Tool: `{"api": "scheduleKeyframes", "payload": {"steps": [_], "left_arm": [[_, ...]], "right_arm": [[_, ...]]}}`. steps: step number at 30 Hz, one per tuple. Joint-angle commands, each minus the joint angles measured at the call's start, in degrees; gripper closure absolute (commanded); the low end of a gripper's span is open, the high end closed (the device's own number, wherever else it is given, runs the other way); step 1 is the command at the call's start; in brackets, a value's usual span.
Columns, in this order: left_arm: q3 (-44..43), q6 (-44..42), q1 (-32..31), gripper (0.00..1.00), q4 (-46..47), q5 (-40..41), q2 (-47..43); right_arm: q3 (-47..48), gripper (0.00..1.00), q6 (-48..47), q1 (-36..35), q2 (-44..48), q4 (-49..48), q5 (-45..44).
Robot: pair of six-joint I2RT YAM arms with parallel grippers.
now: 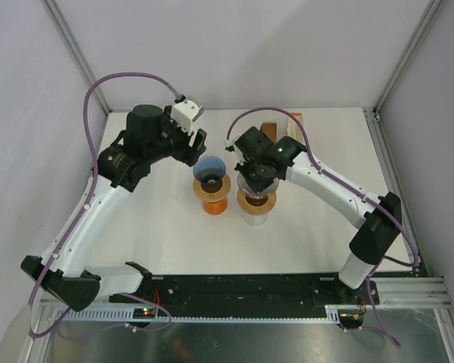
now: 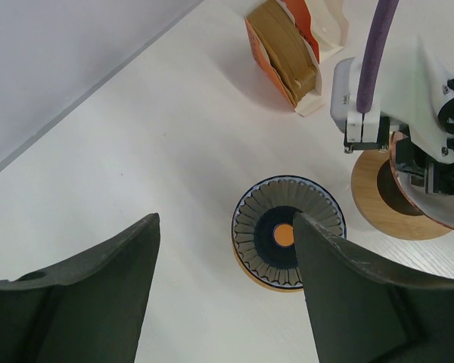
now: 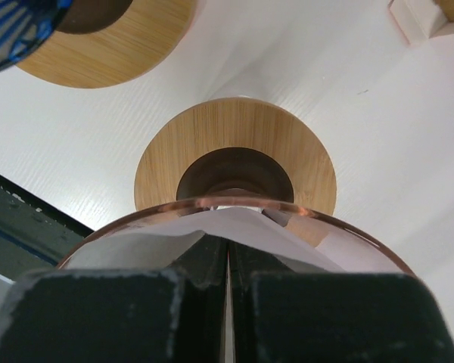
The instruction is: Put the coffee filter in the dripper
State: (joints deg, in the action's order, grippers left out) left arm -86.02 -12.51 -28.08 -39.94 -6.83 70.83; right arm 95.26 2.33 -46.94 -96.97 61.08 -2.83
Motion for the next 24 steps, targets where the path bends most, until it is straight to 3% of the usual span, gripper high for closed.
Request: {"api": "scheduleKeyframes", "payload": {"steps": [1, 11, 24], "left_arm": [[-0.6, 0.1, 0.6, 0.24, 1.8, -1.2, -1.0], [-0.8, 0.0, 0.6, 0.24, 1.8, -1.3, -0.8], [-0.5, -0.1, 0.6, 0.24, 1.8, -1.4, -1.0]], "right_arm": [[3.9, 1.0, -1.1, -0.3, 0.9, 0.2, -2.6], [4.0, 1.0, -1.4, -0.3, 3.7, -1.3, -4.2], [5.6, 0.81, -1.9, -0.4, 5.7, -1.7, -2.4]]}}
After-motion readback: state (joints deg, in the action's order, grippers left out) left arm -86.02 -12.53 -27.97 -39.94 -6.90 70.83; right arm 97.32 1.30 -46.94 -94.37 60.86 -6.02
